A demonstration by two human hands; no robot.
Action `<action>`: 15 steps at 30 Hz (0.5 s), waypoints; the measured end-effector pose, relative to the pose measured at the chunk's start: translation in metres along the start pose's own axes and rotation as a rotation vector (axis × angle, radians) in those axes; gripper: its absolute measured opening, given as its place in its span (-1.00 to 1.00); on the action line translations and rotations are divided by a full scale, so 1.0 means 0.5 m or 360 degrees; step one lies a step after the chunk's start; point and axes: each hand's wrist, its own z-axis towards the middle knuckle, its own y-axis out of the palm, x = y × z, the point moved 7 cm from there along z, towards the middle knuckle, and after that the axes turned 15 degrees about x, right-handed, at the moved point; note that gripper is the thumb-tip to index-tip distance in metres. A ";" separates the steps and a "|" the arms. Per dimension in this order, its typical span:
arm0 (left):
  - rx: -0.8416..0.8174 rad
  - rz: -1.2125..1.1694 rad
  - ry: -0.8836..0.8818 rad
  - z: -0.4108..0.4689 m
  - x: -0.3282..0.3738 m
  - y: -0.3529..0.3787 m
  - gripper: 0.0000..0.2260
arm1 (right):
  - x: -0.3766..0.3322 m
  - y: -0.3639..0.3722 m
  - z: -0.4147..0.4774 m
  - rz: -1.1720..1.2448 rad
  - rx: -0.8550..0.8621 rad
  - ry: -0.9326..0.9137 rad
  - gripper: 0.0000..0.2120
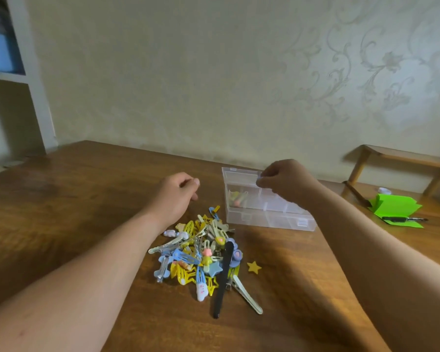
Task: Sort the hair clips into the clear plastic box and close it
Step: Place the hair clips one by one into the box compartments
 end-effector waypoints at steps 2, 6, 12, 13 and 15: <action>0.0010 -0.0014 -0.0010 0.002 -0.002 0.000 -0.77 | 0.018 0.033 0.038 -0.0261 -0.0137 0.0103 -0.85; 0.0014 -0.0026 -0.0036 0.006 -0.006 0.000 -0.77 | 0.011 0.077 0.064 -0.0711 -0.0314 0.0118 -0.80; -0.0003 -0.0036 -0.0061 0.004 -0.008 0.000 -0.75 | 0.001 0.107 0.068 -0.0682 -0.0352 0.0133 -0.74; -0.0007 -0.0030 -0.0061 0.004 -0.009 -0.001 -0.75 | 0.005 0.108 0.068 -0.0591 -0.0308 0.0153 -0.76; -0.0010 -0.0022 -0.0047 0.003 -0.006 -0.002 -0.76 | 0.013 0.111 0.062 -0.0354 -0.0247 0.0211 -0.81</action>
